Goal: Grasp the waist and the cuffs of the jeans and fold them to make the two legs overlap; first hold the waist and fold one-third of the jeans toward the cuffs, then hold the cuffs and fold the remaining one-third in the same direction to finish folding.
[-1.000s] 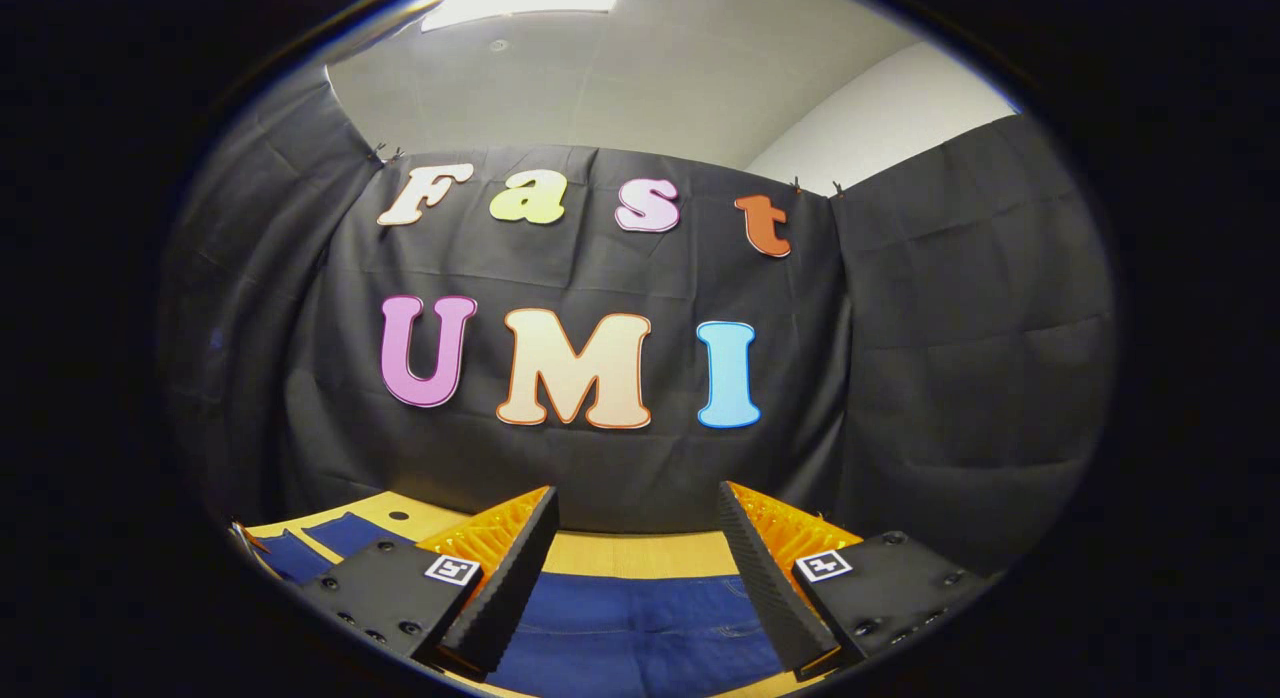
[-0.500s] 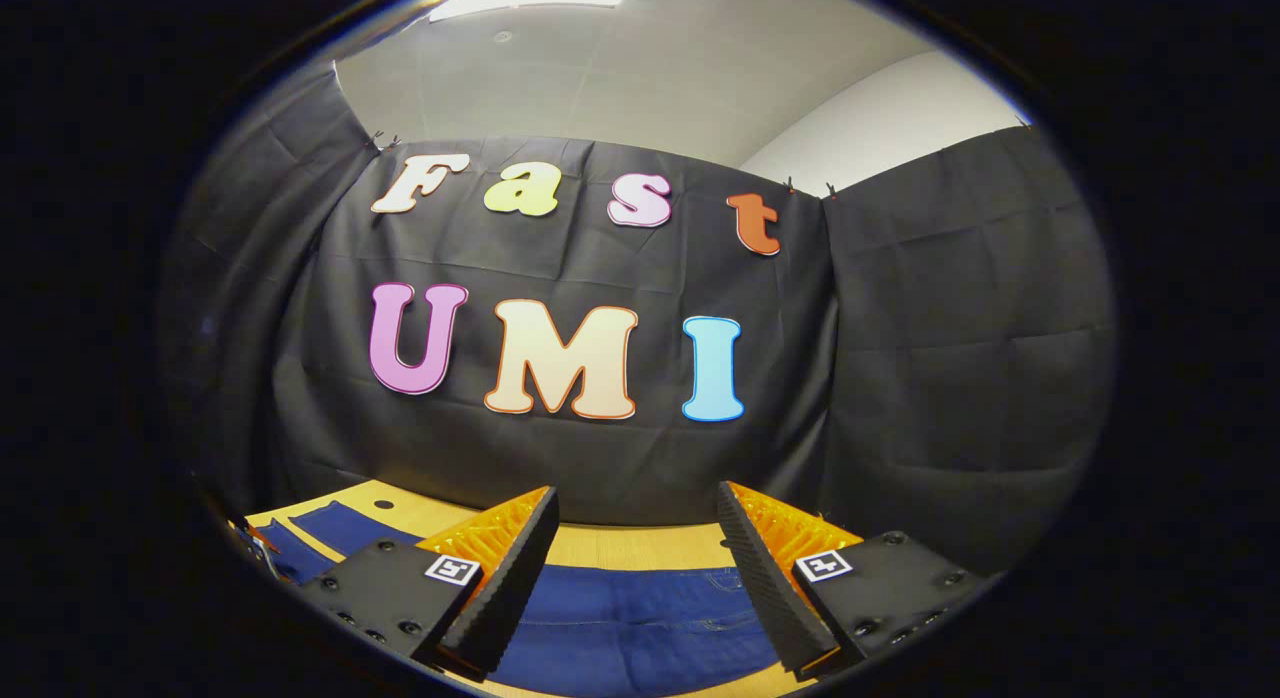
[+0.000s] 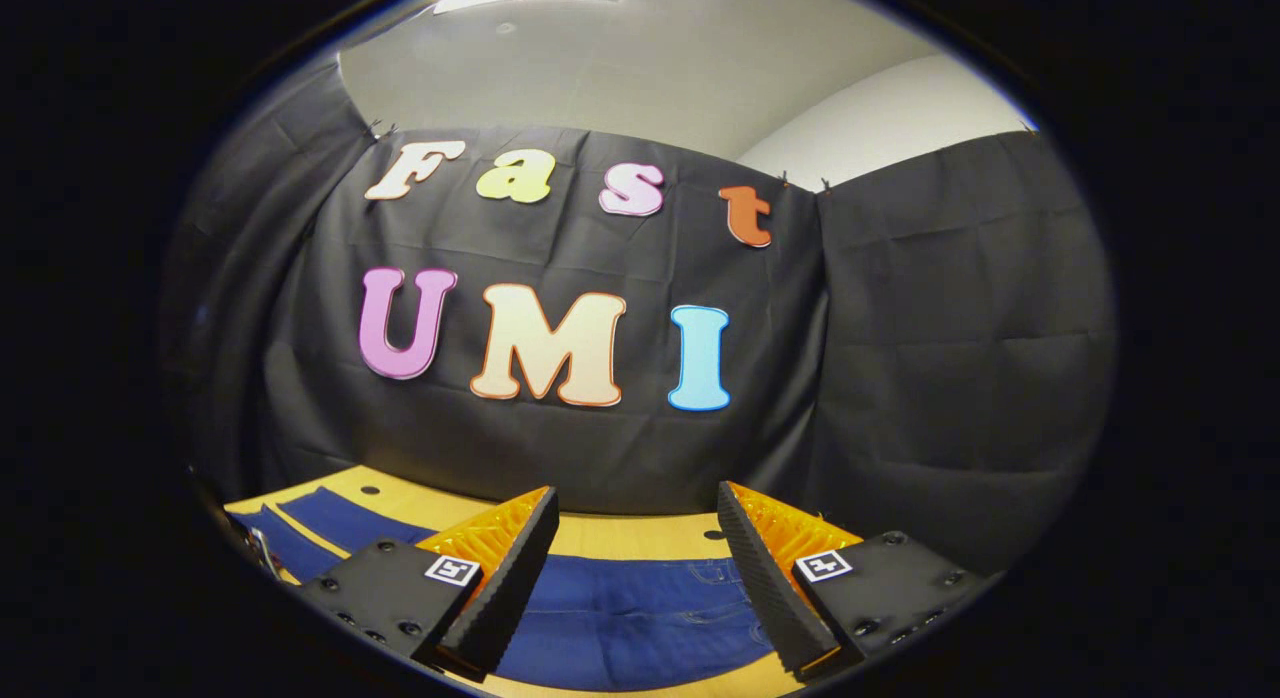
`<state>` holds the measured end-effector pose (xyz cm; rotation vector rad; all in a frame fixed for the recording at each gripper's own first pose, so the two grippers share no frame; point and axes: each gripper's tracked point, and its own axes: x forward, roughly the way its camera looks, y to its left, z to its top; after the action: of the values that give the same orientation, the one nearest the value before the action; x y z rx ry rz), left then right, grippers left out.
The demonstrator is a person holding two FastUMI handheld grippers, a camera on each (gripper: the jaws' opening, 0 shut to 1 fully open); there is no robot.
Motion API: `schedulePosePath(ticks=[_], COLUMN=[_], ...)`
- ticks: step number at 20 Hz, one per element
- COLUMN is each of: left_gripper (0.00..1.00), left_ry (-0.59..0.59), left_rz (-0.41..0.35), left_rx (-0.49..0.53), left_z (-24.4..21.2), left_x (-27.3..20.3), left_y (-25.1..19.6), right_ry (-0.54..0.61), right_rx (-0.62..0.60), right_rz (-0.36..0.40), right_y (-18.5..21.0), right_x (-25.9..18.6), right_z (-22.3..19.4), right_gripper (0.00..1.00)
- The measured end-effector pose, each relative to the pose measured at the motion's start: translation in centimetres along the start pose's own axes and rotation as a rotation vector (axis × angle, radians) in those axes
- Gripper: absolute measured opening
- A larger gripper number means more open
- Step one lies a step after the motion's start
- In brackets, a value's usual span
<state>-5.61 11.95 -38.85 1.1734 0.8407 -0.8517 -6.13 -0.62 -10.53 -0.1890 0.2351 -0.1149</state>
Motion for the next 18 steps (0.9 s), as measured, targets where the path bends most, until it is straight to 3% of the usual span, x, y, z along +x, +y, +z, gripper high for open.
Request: schedulePosePath(ticks=[4,7,12,18], left_gripper=[0.00,0.00,0.00,0.00], left_ry=[0.007,0.036,0.077,0.132], left_rz=[-0.054,-0.037,-0.033,-0.022], left_rx=[-0.093,-0.059,-0.058,-0.060], left_z=[0.2,0.4,-0.1,-0.1], left_x=[-0.4,-0.4,-0.6,-0.7], left_y=[-0.4,-0.4,-0.4,-0.2], right_ry=[0.103,0.188,0.378,0.507], right_rx=[-0.256,-0.451,-0.595,-0.775], right_rz=[0.047,0.112,0.227,0.335], right_y=[-3.8,-6.1,-9.3,-12.0], right_x=[1.6,2.2,1.9,1.3], right_z=[-5.5,-11.0,-20.6,-28.5], right_gripper=[0.99,1.00,0.99,0.99])
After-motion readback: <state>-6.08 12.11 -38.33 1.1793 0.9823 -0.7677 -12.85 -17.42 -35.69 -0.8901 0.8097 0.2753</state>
